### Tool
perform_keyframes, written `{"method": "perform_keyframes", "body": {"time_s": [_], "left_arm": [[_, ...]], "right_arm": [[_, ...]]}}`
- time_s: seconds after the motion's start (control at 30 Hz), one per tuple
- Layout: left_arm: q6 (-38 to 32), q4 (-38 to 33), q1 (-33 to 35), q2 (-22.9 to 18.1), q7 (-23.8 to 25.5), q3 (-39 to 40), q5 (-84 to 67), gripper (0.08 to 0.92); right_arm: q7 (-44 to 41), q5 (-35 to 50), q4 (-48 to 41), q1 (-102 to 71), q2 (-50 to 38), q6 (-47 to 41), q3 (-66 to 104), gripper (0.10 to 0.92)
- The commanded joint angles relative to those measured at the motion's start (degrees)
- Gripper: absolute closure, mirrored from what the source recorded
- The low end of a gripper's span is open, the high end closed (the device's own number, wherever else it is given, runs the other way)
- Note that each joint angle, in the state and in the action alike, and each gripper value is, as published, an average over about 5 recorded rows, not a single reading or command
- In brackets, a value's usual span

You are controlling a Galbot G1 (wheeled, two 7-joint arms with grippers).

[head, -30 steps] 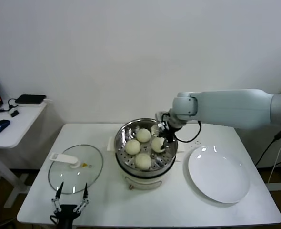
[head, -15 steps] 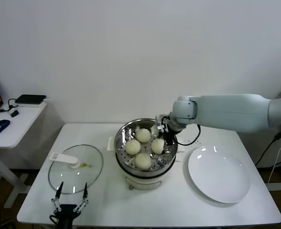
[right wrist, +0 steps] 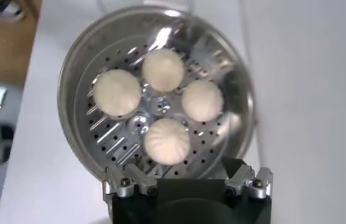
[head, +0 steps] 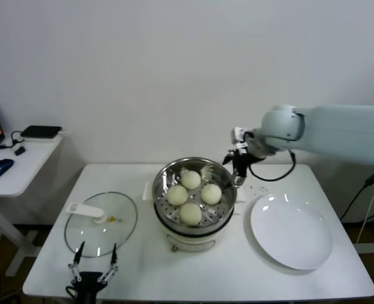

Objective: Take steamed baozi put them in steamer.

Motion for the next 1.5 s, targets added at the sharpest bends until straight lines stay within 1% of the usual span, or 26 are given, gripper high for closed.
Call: {"method": "perform_keyframes", "body": {"time_s": [0.03, 0.13, 0.2, 0.23, 0.27, 0.37, 0.43, 0.47, 0.53, 0.63, 0.77, 0.83, 1.0, 1.2, 1.5], "left_arm": [[0.0, 0.1, 0.1, -0.1, 0.0, 0.0, 0.6, 0.177], [0.0, 0.0, 0.0, -0.2, -0.1, 0.0, 0.7, 0.177], [0.0, -0.1, 0.1, -0.3, -0.1, -0.1, 0.8, 0.177], [0.0, -0.1, 0.2, -0.4, -0.1, -0.1, 0.9, 0.177], [0.0, -0.2, 0.2, -0.5, -0.1, -0.2, 1.0, 0.177], [-0.2, -0.2, 0.4, -0.8, -0.2, -0.2, 1.2, 0.177], [-0.4, -0.1, 0.5, -1.0, -0.3, -0.2, 1.3, 0.177], [-0.5, 0.0, 0.6, -1.1, -0.3, -0.1, 1.3, 0.177], [-0.8, 0.0, 0.7, -1.3, -0.3, 0.0, 1.4, 0.177], [-1.0, 0.0, 0.8, -1.6, -0.4, 0.1, 1.5, 0.177], [-1.1, 0.1, 0.9, -1.9, -0.4, 0.2, 1.8, 0.177], [-1.1, 0.2, 0.9, -2.0, -0.5, 0.3, 2.0, 0.177], [-1.2, 0.5, 0.9, -1.9, -0.6, 0.3, 2.1, 0.177], [-1.1, 0.6, 0.8, -1.9, -1.0, 0.2, 2.3, 0.177], [-0.8, 0.8, 0.1, -2.1, -1.2, 0.5, 2.6, 0.177]], "right_arm": [[30.0, 5.3, 15.3, -21.2, -27.2, 7.5, 22.9, 0.203], [33.2, 4.1, 16.0, -34.0, -30.9, 11.3, 32.6, 0.203], [33.8, 2.8, 16.4, -42.1, -32.7, 14.4, 38.9, 0.203], [33.9, 1.8, 16.6, -48.9, -33.4, 15.9, 44.1, 0.203], [34.1, 0.5, 16.6, -56.8, -33.9, 17.4, 50.7, 0.203], [34.6, -4.2, 16.5, -86.3, -32.8, 22.8, 78.6, 0.203], [34.6, -7.6, 16.6, -103.8, -29.6, 26.9, 96.2, 0.203], [34.6, -9.2, 16.6, -110.3, -27.6, 28.5, 102.0, 0.203], [34.3, -13.4, 16.5, -122.0, -22.1, 31.5, 112.1, 0.203], [33.2, -18.7, 16.1, -133.8, -13.8, 35.3, 121.2, 0.203], [30.5, -22.5, 14.3, -145.1, -2.9, 42.0, 128.5, 0.203], [29.8, -24.2, 12.8, -148.1, 1.5, 45.7, 130.3, 0.203], [29.2, -26.0, 10.9, -153.5, 9.5, 52.0, 131.4, 0.203], [28.8, -26.3, 11.1, -159.9, 15.7, 56.0, 129.6, 0.203], [28.7, -26.3, 11.6, -165.9, 19.9, 61.8, 128.2, 0.203]]}}
